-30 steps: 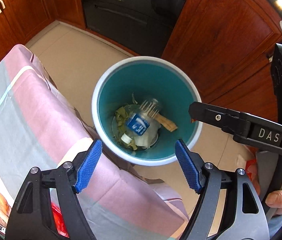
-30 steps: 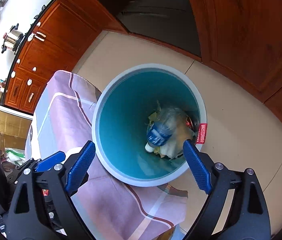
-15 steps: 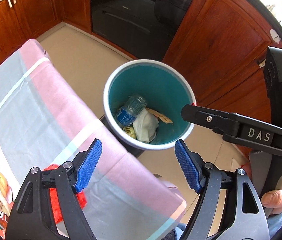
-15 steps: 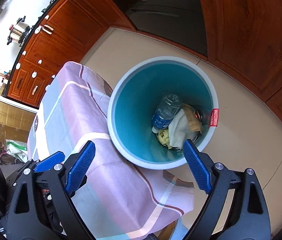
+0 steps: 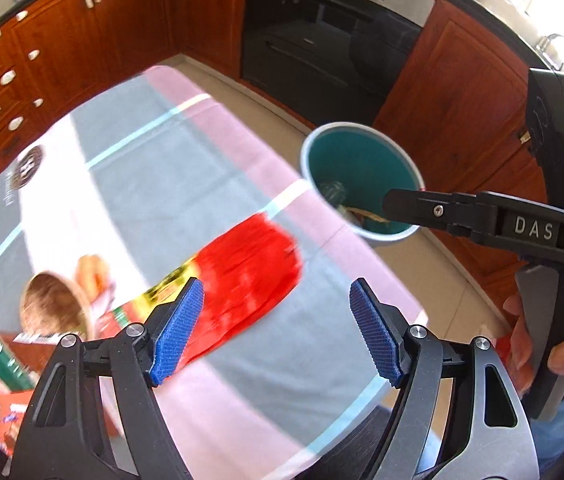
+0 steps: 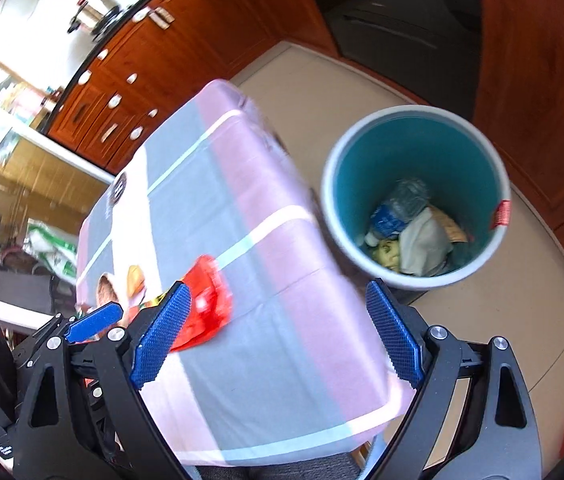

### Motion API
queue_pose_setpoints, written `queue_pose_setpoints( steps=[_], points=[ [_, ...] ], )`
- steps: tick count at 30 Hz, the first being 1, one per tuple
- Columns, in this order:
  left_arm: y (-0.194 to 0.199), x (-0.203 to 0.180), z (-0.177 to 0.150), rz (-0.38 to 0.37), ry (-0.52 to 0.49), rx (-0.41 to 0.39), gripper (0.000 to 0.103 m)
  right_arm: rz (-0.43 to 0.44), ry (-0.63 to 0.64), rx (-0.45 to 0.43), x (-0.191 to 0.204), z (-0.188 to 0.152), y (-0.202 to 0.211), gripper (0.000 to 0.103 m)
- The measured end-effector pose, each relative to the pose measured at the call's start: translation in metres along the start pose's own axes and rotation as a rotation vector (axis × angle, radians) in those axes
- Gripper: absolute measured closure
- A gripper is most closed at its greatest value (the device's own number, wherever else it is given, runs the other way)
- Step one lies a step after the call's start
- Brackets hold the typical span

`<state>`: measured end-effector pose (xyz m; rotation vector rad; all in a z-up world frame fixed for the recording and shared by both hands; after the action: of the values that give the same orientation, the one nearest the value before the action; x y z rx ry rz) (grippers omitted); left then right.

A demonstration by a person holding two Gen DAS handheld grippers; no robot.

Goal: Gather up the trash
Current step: 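Move both open tools back over the table toward the red wrapper, then grasp the orange Ovaltine packet with the right tool while the left tool grasps the silver packet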

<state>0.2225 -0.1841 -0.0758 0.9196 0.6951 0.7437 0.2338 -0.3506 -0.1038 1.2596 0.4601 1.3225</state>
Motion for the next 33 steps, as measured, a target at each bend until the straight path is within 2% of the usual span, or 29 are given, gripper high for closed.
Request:
queue_pose_setpoints(
  steps=[7,17,19,21,27,33],
  points=[
    [0.067,0.064,-0.049,0.064,0.088,-0.067,0.026,0.042,0.151,0.035,0.088,-0.040,-0.006,0.018],
    [0.132,0.150,-0.108,0.106,0.211,-0.133,0.026,0.075,0.360,0.074,0.199,-0.096,-0.005,0.018],
    [0.141,0.165,-0.119,0.113,0.237,-0.145,0.026,0.075,0.397,0.083,0.217,-0.107,-0.006,0.017],
    [0.148,0.179,-0.131,0.118,0.259,-0.155,0.026,0.076,0.430,0.093,0.235,-0.117,-0.009,0.012],
    [0.162,0.220,-0.162,0.129,0.307,-0.166,0.026,0.083,0.515,0.145,0.280,-0.144,-0.027,0.012],
    [0.161,0.245,-0.185,0.117,0.292,-0.159,0.026,0.088,0.593,0.196,0.315,-0.173,-0.046,0.012]
  ],
)
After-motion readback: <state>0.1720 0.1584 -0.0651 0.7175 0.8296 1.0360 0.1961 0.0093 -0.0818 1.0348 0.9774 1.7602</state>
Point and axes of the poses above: each gripper's, at about its wrist camera, not at the fingertips, and y roughly against the way its jaws point, x to its left, z to its top, the point moved 8 cm from there along -y, roughly the way its jaws point, and after that the axes turned 6 degrees about -z, right-handed, at the moved point
